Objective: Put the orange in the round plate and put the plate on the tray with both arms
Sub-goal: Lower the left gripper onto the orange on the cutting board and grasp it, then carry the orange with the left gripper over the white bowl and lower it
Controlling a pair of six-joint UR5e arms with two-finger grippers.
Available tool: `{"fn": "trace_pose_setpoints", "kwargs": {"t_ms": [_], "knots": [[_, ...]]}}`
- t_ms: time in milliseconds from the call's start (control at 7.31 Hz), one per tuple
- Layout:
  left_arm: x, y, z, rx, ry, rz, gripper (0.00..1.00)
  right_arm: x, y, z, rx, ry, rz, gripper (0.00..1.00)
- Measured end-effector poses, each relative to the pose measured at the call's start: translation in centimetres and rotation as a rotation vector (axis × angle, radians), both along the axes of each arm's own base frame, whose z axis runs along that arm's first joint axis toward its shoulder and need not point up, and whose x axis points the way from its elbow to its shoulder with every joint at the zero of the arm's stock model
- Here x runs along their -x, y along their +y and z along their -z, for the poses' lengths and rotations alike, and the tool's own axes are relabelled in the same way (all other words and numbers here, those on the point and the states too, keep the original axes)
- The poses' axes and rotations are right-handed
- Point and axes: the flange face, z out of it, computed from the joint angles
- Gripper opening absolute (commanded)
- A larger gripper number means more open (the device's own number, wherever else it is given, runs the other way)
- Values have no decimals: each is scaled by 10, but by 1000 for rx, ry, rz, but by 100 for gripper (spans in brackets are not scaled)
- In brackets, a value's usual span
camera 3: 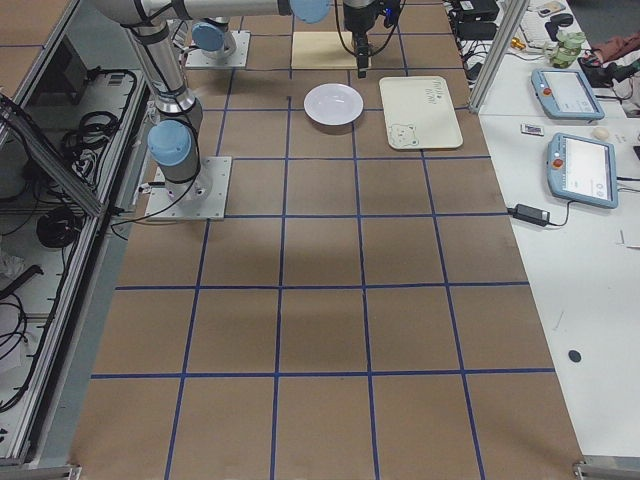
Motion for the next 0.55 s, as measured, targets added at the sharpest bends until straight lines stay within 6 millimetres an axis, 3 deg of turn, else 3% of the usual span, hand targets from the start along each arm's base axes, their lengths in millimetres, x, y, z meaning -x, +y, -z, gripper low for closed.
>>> {"fn": "trace_pose_setpoints", "kwargs": {"t_ms": [137, 410, 547], "knots": [[1, 0, 4, -5, 16, -2, 33, 0, 0, 0, 0, 0, -1, 100], [2, -1, 0, 5, 33, -10, 31, 0, 0, 0, 0, 0, -1, 100], [10, -2, -13, 26, 48, -25, 31, 0, 0, 0, 0, 0, -1, 100]]}}
